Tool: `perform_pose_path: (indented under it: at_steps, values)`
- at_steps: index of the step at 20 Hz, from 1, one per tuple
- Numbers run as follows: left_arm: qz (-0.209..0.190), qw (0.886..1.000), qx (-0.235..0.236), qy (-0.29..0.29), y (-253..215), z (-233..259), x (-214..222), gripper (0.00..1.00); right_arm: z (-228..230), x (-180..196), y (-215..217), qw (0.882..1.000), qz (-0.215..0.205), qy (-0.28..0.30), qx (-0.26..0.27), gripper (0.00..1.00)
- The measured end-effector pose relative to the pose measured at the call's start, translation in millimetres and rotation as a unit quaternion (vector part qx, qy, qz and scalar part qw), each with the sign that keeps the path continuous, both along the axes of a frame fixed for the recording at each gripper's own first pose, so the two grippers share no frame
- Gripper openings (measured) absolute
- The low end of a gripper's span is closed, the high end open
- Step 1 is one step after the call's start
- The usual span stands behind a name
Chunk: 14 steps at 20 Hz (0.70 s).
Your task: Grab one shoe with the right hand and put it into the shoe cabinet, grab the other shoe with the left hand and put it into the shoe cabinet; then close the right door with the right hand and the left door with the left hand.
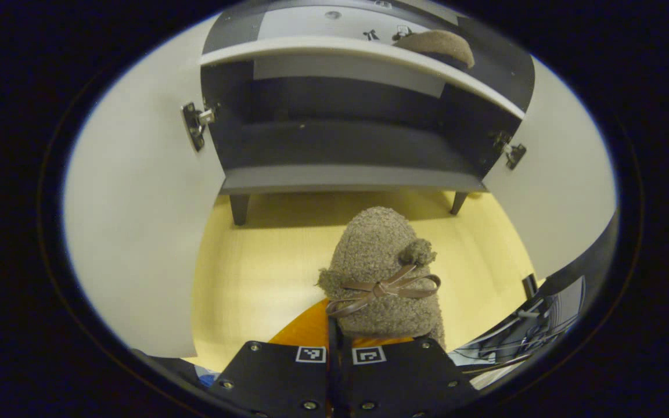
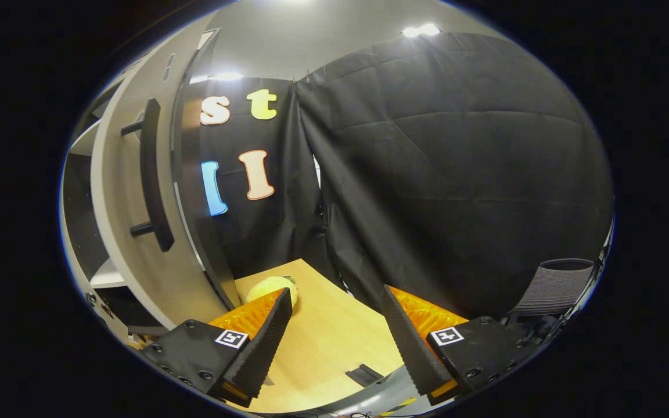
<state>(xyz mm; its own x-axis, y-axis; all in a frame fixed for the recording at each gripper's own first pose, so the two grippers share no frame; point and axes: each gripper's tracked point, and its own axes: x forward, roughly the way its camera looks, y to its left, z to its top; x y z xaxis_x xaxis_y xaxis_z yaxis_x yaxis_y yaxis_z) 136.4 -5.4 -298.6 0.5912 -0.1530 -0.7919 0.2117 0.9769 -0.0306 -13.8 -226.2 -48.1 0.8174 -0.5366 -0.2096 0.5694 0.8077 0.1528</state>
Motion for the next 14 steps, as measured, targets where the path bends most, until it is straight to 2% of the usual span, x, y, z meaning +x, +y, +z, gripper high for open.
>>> perform_pose_path:
  at_steps: [4, 7, 14]
  values:
    - [-0.013, 0.999, 0.003, -0.039, 7, 70, 10, 0.01, 3, 17, -11, 1.000, 0.011, -0.005, -0.008, 0.98]
    - [-0.025, 0.997, -0.002, -0.074, -3, 97, 15, 0.02, 2, 26, -17, 1.000, 0.015, -0.002, -0.011, 0.98]
    - [-0.037, 0.987, -0.017, -0.157, -19, 188, 66, 0.01, -4, 37, -23, 1.000, 0.021, 0.004, 0.001, 0.98]
